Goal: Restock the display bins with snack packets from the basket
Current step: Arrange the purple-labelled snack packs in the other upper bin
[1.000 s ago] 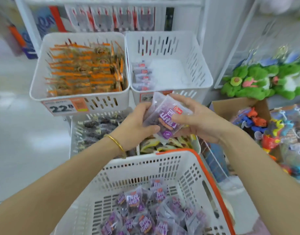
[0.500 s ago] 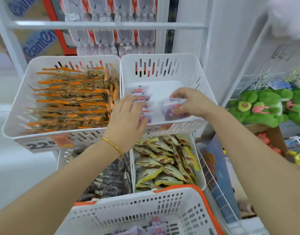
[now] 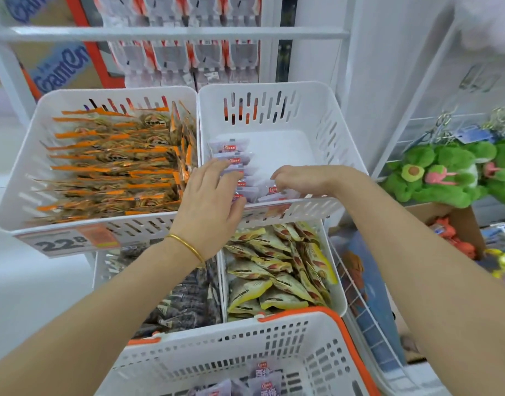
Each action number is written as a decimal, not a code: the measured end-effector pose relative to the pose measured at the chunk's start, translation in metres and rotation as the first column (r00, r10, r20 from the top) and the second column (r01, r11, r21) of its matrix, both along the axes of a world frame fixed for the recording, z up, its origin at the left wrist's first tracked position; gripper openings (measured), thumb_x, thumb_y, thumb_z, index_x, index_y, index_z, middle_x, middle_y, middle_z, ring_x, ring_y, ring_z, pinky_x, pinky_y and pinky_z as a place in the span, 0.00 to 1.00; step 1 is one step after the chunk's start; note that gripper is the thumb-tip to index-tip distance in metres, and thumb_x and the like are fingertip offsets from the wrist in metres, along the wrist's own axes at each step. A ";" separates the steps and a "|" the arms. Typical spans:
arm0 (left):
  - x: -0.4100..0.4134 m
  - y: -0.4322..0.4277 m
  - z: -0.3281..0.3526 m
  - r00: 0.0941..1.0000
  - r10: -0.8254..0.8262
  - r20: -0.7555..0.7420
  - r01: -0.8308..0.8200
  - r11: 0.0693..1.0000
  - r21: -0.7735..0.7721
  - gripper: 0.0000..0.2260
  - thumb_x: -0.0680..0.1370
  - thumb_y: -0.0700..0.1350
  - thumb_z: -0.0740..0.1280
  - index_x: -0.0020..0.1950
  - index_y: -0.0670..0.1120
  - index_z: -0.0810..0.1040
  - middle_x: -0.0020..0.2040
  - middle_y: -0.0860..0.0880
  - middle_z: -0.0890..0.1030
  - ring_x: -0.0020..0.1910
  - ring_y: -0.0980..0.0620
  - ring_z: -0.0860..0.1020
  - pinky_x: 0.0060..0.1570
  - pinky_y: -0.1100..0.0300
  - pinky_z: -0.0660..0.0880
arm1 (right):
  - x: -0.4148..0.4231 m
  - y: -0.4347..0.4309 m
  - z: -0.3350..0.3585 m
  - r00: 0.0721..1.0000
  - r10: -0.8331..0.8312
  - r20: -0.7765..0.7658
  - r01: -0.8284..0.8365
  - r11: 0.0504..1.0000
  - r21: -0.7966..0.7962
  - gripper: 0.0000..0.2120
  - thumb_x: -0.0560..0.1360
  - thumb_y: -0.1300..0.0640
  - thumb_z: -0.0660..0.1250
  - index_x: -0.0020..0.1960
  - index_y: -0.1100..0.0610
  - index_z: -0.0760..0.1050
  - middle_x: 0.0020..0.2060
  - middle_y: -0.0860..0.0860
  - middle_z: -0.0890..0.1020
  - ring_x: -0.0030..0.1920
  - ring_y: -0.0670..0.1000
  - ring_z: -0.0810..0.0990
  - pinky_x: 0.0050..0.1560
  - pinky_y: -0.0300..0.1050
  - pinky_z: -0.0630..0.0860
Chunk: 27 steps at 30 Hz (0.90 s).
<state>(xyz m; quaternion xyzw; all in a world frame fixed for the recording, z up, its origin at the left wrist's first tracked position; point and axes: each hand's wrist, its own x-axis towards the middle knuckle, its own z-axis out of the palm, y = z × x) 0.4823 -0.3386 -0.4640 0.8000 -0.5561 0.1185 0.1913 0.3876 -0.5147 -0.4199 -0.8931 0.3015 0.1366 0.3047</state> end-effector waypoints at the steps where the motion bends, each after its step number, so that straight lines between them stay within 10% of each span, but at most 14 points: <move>1: -0.001 0.001 0.001 1.000 -0.002 -0.008 0.001 1.000 -0.003 0.21 0.77 0.50 0.54 0.62 0.39 0.74 0.64 0.38 0.72 0.67 0.38 0.67 0.68 0.45 0.63 | -0.004 0.002 0.002 0.999 0.006 0.032 -0.005 0.999 -0.033 0.20 0.80 0.54 0.52 0.70 0.57 0.64 0.68 0.55 0.68 0.65 0.57 0.69 0.58 0.49 0.67; 6: -0.032 0.044 0.007 0.998 -0.049 -0.034 0.043 0.986 -0.160 0.17 0.78 0.46 0.56 0.60 0.37 0.74 0.63 0.37 0.73 0.66 0.39 0.67 0.68 0.53 0.58 | -0.062 0.050 0.008 0.900 0.030 0.434 0.072 0.974 -0.217 0.21 0.78 0.55 0.58 0.70 0.52 0.66 0.68 0.51 0.70 0.65 0.50 0.70 0.62 0.42 0.64; 10: -0.075 0.116 -0.026 0.987 -0.139 -0.079 0.133 0.988 -0.080 0.13 0.77 0.40 0.58 0.58 0.38 0.75 0.63 0.38 0.73 0.65 0.40 0.68 0.67 0.55 0.59 | -0.114 0.135 -0.029 0.778 -0.094 0.621 0.079 0.996 0.051 0.16 0.76 0.59 0.62 0.62 0.50 0.74 0.54 0.46 0.77 0.52 0.45 0.76 0.53 0.38 0.71; 15: -0.099 0.180 -0.081 0.984 -0.113 -0.136 0.153 0.929 0.336 0.14 0.75 0.42 0.65 0.60 0.41 0.75 0.66 0.39 0.71 0.66 0.36 0.68 0.65 0.44 0.66 | -0.133 0.191 -0.182 0.977 -0.112 0.183 0.084 0.984 0.157 0.13 0.78 0.59 0.61 0.62 0.54 0.75 0.58 0.52 0.78 0.54 0.50 0.78 0.51 0.44 0.76; 20: -0.106 0.197 -0.102 0.979 -0.034 -0.200 0.122 0.887 0.445 0.17 0.76 0.42 0.64 0.65 0.44 0.72 0.71 0.42 0.65 0.71 0.41 0.60 0.69 0.45 0.61 | -0.123 0.231 -0.289 0.975 -0.222 0.032 0.206 0.943 0.259 0.22 0.79 0.54 0.63 0.71 0.58 0.66 0.68 0.55 0.71 0.61 0.56 0.74 0.60 0.51 0.71; 27: -0.093 0.214 -0.117 0.981 0.055 -0.187 0.068 0.804 0.590 0.19 0.79 0.46 0.59 0.69 0.48 0.66 0.74 0.47 0.58 0.72 0.46 0.55 0.70 0.50 0.59 | -0.078 0.248 -0.345 0.960 -0.179 -0.214 0.183 0.983 -0.002 0.41 0.72 0.37 0.66 0.75 0.58 0.56 0.73 0.57 0.62 0.71 0.63 0.60 0.66 0.59 0.65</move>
